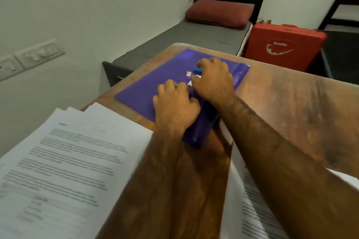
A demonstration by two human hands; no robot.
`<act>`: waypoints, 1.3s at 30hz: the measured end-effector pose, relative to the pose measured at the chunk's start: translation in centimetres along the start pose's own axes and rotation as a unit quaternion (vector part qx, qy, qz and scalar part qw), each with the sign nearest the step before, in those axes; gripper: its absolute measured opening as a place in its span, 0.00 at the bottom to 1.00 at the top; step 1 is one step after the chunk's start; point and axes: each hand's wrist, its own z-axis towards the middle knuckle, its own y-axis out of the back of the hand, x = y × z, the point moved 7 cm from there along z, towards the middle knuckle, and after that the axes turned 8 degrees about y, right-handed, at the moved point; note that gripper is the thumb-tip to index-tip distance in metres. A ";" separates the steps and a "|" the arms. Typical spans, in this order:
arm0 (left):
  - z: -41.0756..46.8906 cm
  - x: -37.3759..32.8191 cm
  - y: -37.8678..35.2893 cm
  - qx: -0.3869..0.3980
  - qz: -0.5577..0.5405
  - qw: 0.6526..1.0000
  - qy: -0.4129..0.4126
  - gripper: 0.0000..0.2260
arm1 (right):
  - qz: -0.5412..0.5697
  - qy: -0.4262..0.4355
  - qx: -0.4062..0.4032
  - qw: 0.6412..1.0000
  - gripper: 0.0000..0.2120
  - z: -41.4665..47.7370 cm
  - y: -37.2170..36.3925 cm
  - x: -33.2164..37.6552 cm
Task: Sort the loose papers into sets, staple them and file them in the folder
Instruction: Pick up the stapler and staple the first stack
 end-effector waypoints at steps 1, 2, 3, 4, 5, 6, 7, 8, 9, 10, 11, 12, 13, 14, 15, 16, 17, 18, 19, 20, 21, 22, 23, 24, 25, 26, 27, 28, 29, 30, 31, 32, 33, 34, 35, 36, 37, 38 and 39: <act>0.0 -0.2 0.0 -0.006 0.007 1.000 -0.004 0.12 | -0.011 0.001 0.017 1.000 0.19 1.0 -0.8 -0.2; 0.0 -0.1 -0.1 -0.009 0.011 1.000 -0.005 0.12 | -0.019 -0.003 0.045 0.999 0.20 1.8 -1.8 -0.5; 0.0 -0.1 -0.3 -0.010 0.012 1.000 -0.004 0.12 | -0.025 -0.008 0.065 0.998 0.19 2.3 -2.5 -0.8; 0.0 -0.1 -0.4 -0.011 0.015 1.000 -0.003 0.12 | -0.025 -0.011 0.067 0.997 0.17 2.6 -2.9 -1.3; 0.1 -0.1 -0.5 -0.012 0.022 1.000 -0.002 0.13 | -0.022 -0.014 0.055 0.998 0.14 2.7 -3.1 -1.7; 0.1 -0.1 -0.6 -0.014 0.031 0.999 -0.002 0.13 | -0.013 -0.013 0.032 0.999 0.12 2.7 -3.0 -2.0; 0.1 -0.2 -0.7 -0.015 0.039 0.999 -0.003 0.14 | -0.001 -0.015 0.007 1.000 0.11 2.7 -2.9 -2.3; 0.1 -0.3 -0.7 -0.016 0.046 0.999 -0.005 0.14 | 0.013 -0.019 -0.013 1.000 0.09 2.6 -2.8 -2.4; 0.0 -0.4 -0.8 -0.016 0.053 0.998 -0.006 0.15 | 0.032 -0.025 -0.026 0.999 0.07 2.6 -2.7 -2.6; 0.0 -0.5 -0.8 -0.018 0.059 0.998 -0.008 0.15 | 0.057 -0.029 -0.036 0.997 0.07 2.7 -2.6 -2.8; 0.0 -0.5 -0.8 -0.019 0.062 0.998 -0.008 0.16 | 0.080 -0.030 -0.039 0.996 0.08 2.8 -2.6 -3.0; -0.1 -0.4 -0.8 -0.018 0.063 0.998 -0.008 0.16 | 0.105 -0.031 -0.038 0.993 0.09 2.8 -2.4 -3.1; -0.1 -0.5 -0.8 -0.017 0.061 0.998 -0.009 0.16 | 0.131 -0.034 -0.040 0.990 0.09 2.6 -2.0 -3.1; 0.0 -0.4 -0.8 -0.016 0.059 0.998 -0.010 0.16 | 0.164 -0.038 -0.053 0.984 0.08 2.1 -1.4 -3.0; 0.1 -0.4 -0.7 -0.017 0.056 0.998 -0.009 0.16 | 0.201 -0.043 -0.075 0.976 0.08 1.4 -0.5 -2.9; 0.2 -0.4 -0.7 -0.015 0.056 0.998 -0.007 0.16 | 0.242 -0.051 -0.101 0.964 0.09 0.5 0.6 -2.7; 0.3 -0.3 -0.6 -0.010 0.056 0.998 -0.003 0.16 | 0.286 -0.061 -0.122 0.949 0.11 -0.8 1.8 -2.7; 0.4 -0.2 -0.7 -0.005 0.053 0.999 -0.001 0.16 | 0.329 -0.069 -0.131 0.933 0.13 -2.2 3.0 -2.7; 0.4 -0.2 -0.7 0.001 0.047 0.999 0.000 0.15 | 0.366 -0.075 -0.130 0.918 0.16 -3.9 4.1 -2.8; 0.3 -0.2 -0.7 0.000 0.039 0.999 -0.001 0.14 | 0.392 -0.078 -0.119 0.909 0.18 -5.7 5.1 -2.8; 0.3 -0.2 -0.5 -0.009 0.034 0.999 -0.003 0.14 | 0.407 -0.078 -0.104 0.904 0.20 -7.4 5.9 -2.8; 0.1 -0.3 -0.4 -0.018 0.033 0.999 -0.006 0.13 | 0.412 -0.082 -0.091 0.903 0.22 -9.4 6.9 -3.0; 0.0 -0.4 -0.4 -0.025 0.038 0.999 -0.009 0.13 | 0.414 -0.090 -0.086 0.902 0.23 -11.2 7.8 -3.3; -0.3 -0.6 -0.4 -0.029 0.049 0.998 -0.013 0.14 | 0.417 -0.106 -0.085 0.898 0.24 -13.2 8.7 -3.8; -0.6 -0.7 -0.4 -0.032 0.057 0.998 -0.017 0.14 | 0.426 -0.120 -0.089 0.892 0.23 -15.0 9.4 -4.3; -0.7 -0.8 -0.4 -0.034 0.062 0.997 -0.020 0.14 | 0.440 -0.131 -0.095 0.883 0.22 -16.6 9.8 -4.6; -1.0 -0.9 -0.4 -0.035 0.067 0.997 -0.019 0.15 | 0.454 -0.142 -0.101 0.874 0.22 -18.1 10.0 -5.1; -1.1 -0.9 -0.5 -0.035 0.073 0.997 -0.020 0.15 | 0.467 -0.153 -0.109 0.864 0.22 -19.4 9.8 -5.5; -1.1 -0.9 -0.5 -0.032 0.077 0.996 -0.020 0.15 | 0.480 -0.163 -0.119 0.854 0.21 -20.5 9.4 -6.0; -0.9 -0.9 -0.4 -0.024 0.079 0.996 -0.018 0.15 | 0.492 -0.171 -0.127 0.844 0.20 -21.4 8.9 -6.3; -0.8 -0.9 -0.1 -0.010 0.070 0.997 -0.013 0.15 | 0.503 -0.177 -0.131 0.836 0.20 -22.1 8.2 -6.5; -0.8 -0.9 0.5 -0.004 0.050 0.999 -0.008 0.15 | 0.509 -0.179 -0.135 0.831 0.20 -22.6 7.7 -6.6; -0.8 -1.1 1.6 -0.013 0.019 1.000 -0.006 0.15 | 0.507 -0.178 -0.141 0.831 0.20 -23.0 7.6 -6.7; -1.1 -1.4 2.9 -0.040 -0.012 0.999 -0.013 0.14 | 0.502 -0.173 -0.148 0.834 0.20 -23.2 7.6 -6.8; -2.1 -1.9 4.2 -0.070 -0.036 0.997 -0.026 0.12 | 0.499 -0.167 -0.154 0.836 0.21 -23.3 7.7 -6.8; -3.4 -2.5 4.7 -0.079 -0.048 0.995 -0.046 0.11 | 0.496 -0.161 -0.158 0.838 0.21 -23.3 7.8 -6.7; -5.2 -3.4 4.6 -0.061 -0.047 0.995 -0.070 0.12 | 0.494 -0.154 -0.161 0.840 0.21 -23.4 7.9 -6.7; -7.3 -4.3 3.6 -0.019 -0.034 0.995 -0.096 0.14 | 0.491 -0.148 -0.162 0.843 0.21 -23.5 8.0 -6.5; -9.6 -5.1 2.3 0.027 -0.003 0.993 -0.119 0.17 | 0.487 -0.142 -0.161 0.847 0.21 -23.5 8.2 -6.4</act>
